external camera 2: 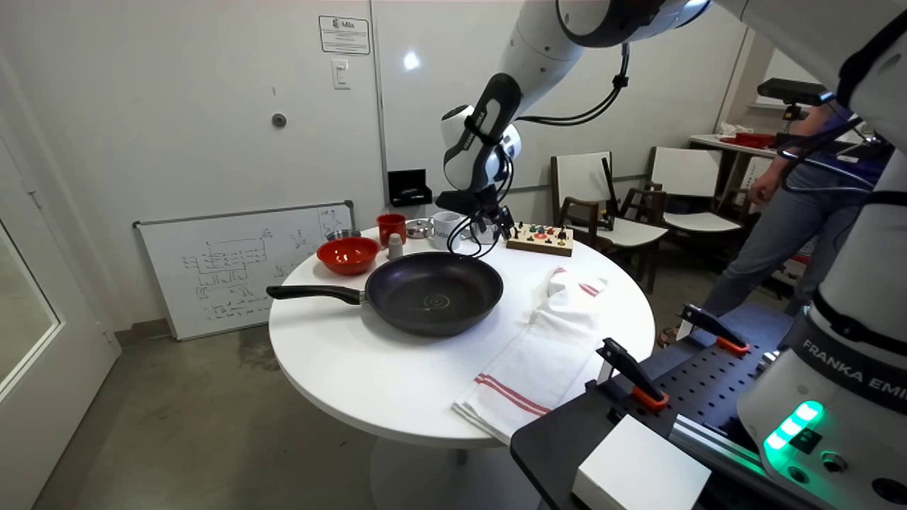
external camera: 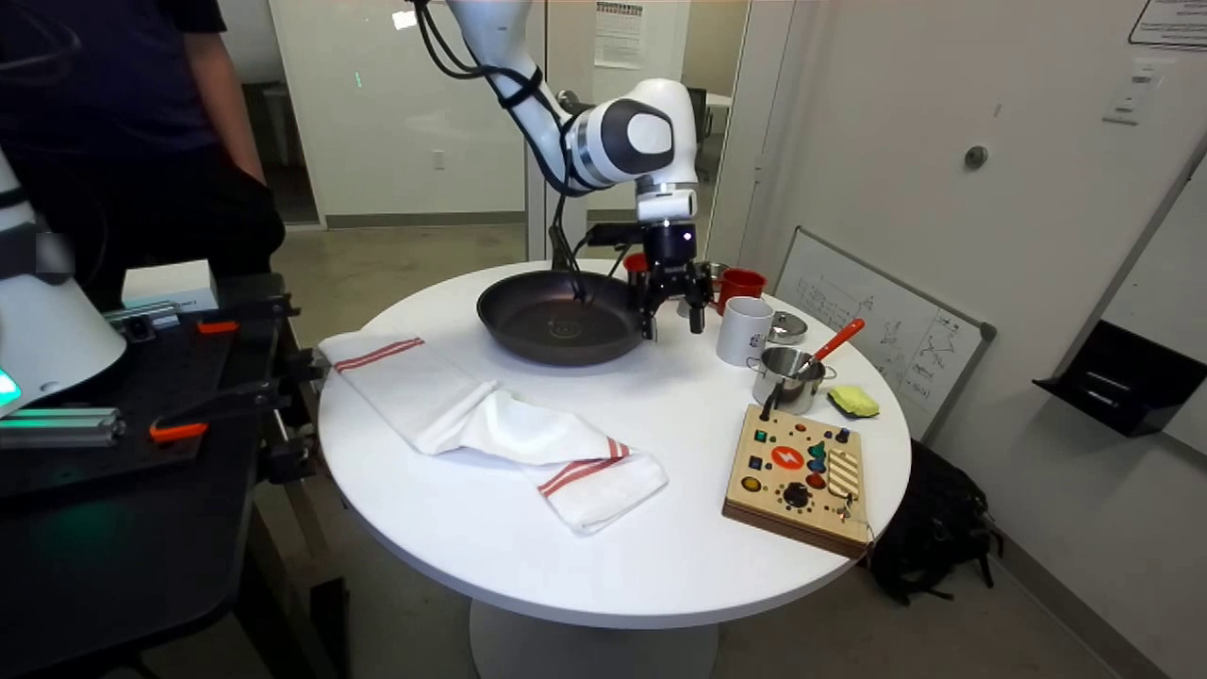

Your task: Pick up the kitchen towel and wipe the pan

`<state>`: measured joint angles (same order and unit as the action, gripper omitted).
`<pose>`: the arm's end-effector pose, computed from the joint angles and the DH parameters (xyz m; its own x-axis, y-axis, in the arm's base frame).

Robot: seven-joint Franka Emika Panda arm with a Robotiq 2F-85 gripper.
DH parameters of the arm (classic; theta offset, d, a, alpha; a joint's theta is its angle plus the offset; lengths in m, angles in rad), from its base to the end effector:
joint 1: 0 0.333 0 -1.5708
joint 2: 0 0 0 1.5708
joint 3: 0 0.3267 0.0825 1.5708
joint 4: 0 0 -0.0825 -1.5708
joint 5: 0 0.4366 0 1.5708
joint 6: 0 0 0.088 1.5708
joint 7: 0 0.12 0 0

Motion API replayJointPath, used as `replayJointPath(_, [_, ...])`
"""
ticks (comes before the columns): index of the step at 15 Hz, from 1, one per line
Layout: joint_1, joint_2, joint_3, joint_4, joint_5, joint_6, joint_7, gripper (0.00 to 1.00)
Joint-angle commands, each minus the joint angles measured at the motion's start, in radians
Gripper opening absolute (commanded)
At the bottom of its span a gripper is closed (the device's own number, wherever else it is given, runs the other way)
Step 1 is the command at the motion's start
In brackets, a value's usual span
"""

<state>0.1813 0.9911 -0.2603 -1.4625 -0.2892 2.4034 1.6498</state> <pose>0.7484 -0.0389 0.0536 0.1727 -0.9031 0.3932 -0.9850 -0.1589 0.0676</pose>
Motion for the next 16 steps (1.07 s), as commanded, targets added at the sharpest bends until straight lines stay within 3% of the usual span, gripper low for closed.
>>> replayJointPath(1, [-0.036, -0.151, -0.016, -0.238, 0.041, 0.116, 0.005, 1.00])
replayJointPath(6, [-0.068, -0.285, -0.072, -0.474, 0.088, 0.217, 0.035, 1.00])
replayJointPath(9, [-0.060, -0.331, -0.106, -0.601, 0.125, 0.346, 0.093, 1.00])
replayJointPath(10, [-0.070, -0.260, -0.099, -0.481, 0.114, 0.262, 0.035, 1.00])
replayJointPath(16, [-0.066, -0.263, -0.104, -0.493, 0.116, 0.274, 0.035, 1.00])
